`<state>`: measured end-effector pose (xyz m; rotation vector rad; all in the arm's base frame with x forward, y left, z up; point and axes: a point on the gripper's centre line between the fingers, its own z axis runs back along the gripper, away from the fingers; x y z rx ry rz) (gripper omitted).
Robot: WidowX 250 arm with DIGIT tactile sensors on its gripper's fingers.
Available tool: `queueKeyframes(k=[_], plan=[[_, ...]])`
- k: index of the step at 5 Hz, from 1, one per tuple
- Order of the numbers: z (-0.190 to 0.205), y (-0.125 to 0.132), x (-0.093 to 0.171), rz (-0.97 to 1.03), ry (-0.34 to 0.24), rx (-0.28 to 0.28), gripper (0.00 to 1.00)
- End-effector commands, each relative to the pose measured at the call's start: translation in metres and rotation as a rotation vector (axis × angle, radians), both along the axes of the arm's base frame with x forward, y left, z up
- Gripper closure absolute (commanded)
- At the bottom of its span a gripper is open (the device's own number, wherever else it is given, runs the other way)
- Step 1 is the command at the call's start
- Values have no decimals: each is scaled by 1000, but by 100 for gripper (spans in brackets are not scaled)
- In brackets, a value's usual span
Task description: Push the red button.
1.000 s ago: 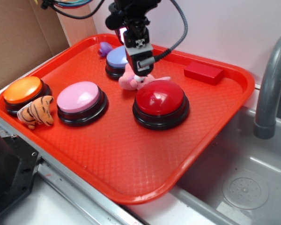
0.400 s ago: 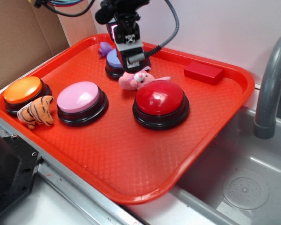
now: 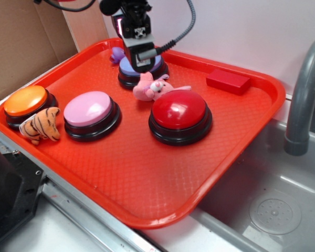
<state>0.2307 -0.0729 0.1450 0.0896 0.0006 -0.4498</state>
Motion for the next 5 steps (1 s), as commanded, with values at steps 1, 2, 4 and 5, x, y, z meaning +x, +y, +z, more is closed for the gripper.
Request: queueKeyframes(k=[1,2,4,5], plan=[[32,-8,0,2,-92,-33,0],[41,-8,-3,-2,-93,-39,0],[55,-7,-8,-9,-96,-9,0],[63,-5,-13,-17,-123,-21,0]])
